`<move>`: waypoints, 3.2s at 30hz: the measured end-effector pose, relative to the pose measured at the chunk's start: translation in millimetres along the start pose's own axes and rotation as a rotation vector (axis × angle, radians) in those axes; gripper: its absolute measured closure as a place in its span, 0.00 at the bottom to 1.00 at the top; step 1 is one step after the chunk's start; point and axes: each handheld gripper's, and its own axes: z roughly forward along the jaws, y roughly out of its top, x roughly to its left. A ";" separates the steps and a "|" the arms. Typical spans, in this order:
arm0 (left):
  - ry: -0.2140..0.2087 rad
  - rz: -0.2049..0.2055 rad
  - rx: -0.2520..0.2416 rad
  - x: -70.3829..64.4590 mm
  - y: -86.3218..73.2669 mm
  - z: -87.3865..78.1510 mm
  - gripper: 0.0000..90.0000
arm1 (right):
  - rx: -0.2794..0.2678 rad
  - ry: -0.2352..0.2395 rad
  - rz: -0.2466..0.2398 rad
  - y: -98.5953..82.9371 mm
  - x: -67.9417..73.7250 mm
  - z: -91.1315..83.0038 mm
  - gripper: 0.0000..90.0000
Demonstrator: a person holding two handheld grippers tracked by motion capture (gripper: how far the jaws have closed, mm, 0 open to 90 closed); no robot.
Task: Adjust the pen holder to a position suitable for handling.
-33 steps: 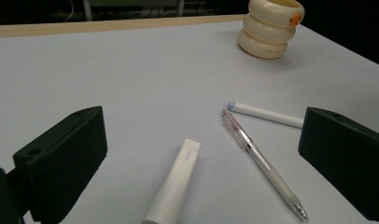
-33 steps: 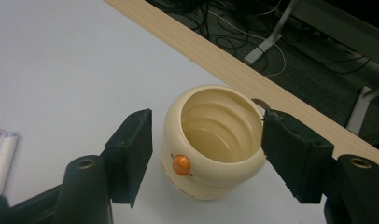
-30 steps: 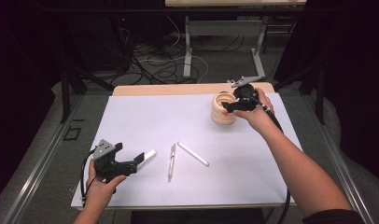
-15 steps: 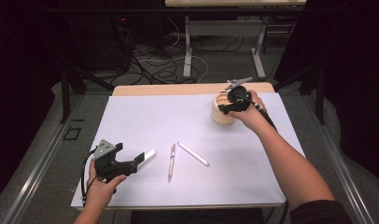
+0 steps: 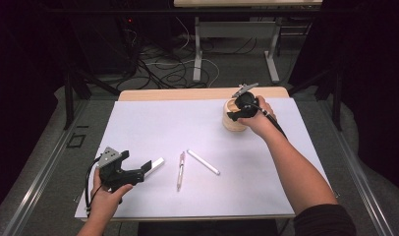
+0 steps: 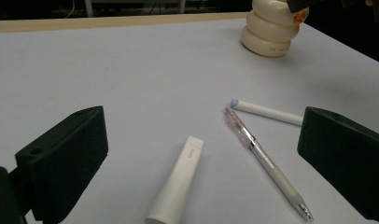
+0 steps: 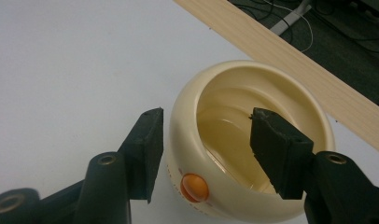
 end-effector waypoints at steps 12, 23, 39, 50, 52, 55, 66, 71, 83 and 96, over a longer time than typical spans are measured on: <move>0.001 -0.012 -0.004 2.0 -0.1 -1.0 0.02 | 0.033 -0.007 -0.056 -2.5 2.6 17.6 0.53; 0.003 -0.016 -0.007 2.3 0.1 -1.5 0.02 | 0.085 0.001 -0.133 -3.5 8.0 24.6 0.61; 0.001 -0.017 -0.006 2.3 -0.2 -0.7 0.02 | 0.080 0.006 -0.203 -1.7 10.5 25.3 0.72; 0.001 -0.016 -0.003 2.6 -0.4 -0.4 0.02 | 0.096 -0.002 -0.239 0.7 9.9 23.3 0.78; 0.001 -0.016 -0.002 2.6 -0.4 -0.3 0.02 | 0.094 -0.008 -0.237 0.6 10.1 23.2 0.78; 0.001 -0.017 -0.002 2.7 -0.5 -0.2 0.02 | 0.083 -0.007 -0.237 0.5 9.7 23.2 0.77; 0.001 -0.015 -0.001 2.5 -0.4 -0.3 0.02 | 0.054 -0.014 -0.227 2.6 13.4 12.6 0.78; 0.001 -0.016 -0.002 2.0 -0.4 0.4 0.02 | 0.069 -0.009 -0.233 5.1 20.9 6.4 0.78; 0.000 -0.014 -0.001 1.5 -0.2 0.6 0.02 | 0.071 0.037 -0.241 9.7 43.3 -2.7 0.78; -0.001 -0.014 -0.004 0.8 0.2 0.1 0.02 | 0.090 0.088 -0.269 12.3 70.9 -13.8 0.78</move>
